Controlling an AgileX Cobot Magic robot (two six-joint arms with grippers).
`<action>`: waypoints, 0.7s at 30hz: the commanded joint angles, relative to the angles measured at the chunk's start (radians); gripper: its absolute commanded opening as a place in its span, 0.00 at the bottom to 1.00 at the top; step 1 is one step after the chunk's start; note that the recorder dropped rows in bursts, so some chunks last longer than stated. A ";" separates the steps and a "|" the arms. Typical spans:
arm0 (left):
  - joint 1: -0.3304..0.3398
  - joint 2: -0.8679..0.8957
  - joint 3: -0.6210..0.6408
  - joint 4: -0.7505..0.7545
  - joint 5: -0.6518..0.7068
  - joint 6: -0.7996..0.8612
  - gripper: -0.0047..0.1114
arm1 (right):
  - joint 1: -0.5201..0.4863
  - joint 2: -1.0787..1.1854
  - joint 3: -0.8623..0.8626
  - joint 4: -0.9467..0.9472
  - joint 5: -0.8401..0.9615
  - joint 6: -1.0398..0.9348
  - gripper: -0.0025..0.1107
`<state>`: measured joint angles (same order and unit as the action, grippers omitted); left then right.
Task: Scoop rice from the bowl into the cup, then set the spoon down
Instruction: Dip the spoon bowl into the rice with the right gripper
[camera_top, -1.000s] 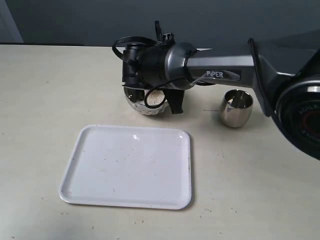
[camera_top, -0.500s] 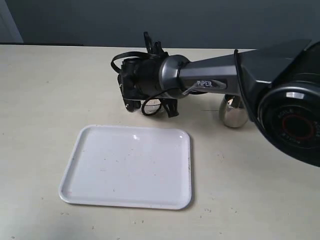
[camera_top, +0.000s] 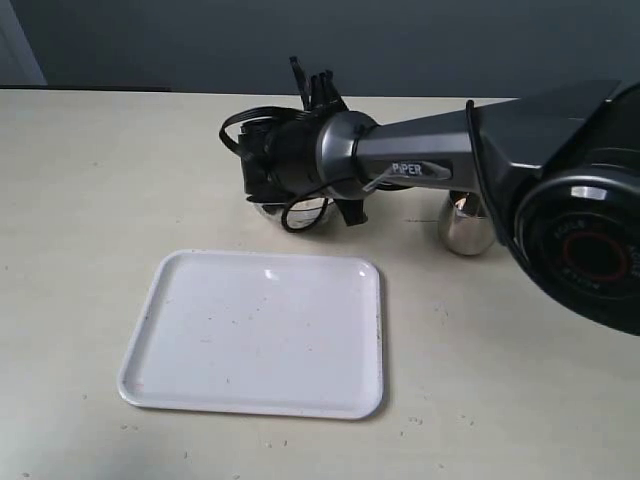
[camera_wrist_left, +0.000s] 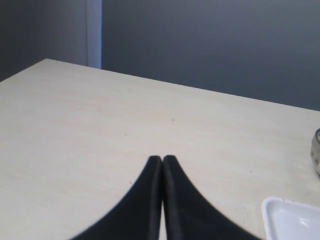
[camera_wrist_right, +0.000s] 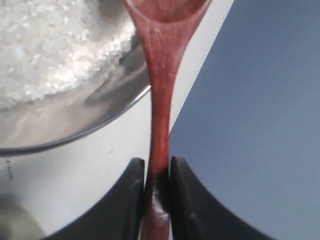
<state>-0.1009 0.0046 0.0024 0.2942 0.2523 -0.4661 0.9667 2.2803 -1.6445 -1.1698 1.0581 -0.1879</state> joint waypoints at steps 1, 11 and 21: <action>-0.007 -0.005 -0.002 0.006 -0.011 -0.003 0.04 | -0.013 -0.002 -0.006 0.017 -0.013 0.007 0.02; -0.007 -0.005 -0.002 0.006 -0.011 -0.003 0.04 | -0.018 -0.002 -0.006 0.154 -0.089 -0.082 0.02; -0.007 -0.005 -0.002 0.006 -0.011 -0.003 0.04 | -0.018 -0.002 -0.006 0.178 -0.091 -0.084 0.02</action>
<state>-0.1009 0.0046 0.0024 0.2942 0.2523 -0.4661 0.9567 2.2803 -1.6465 -1.0167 0.9633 -0.2663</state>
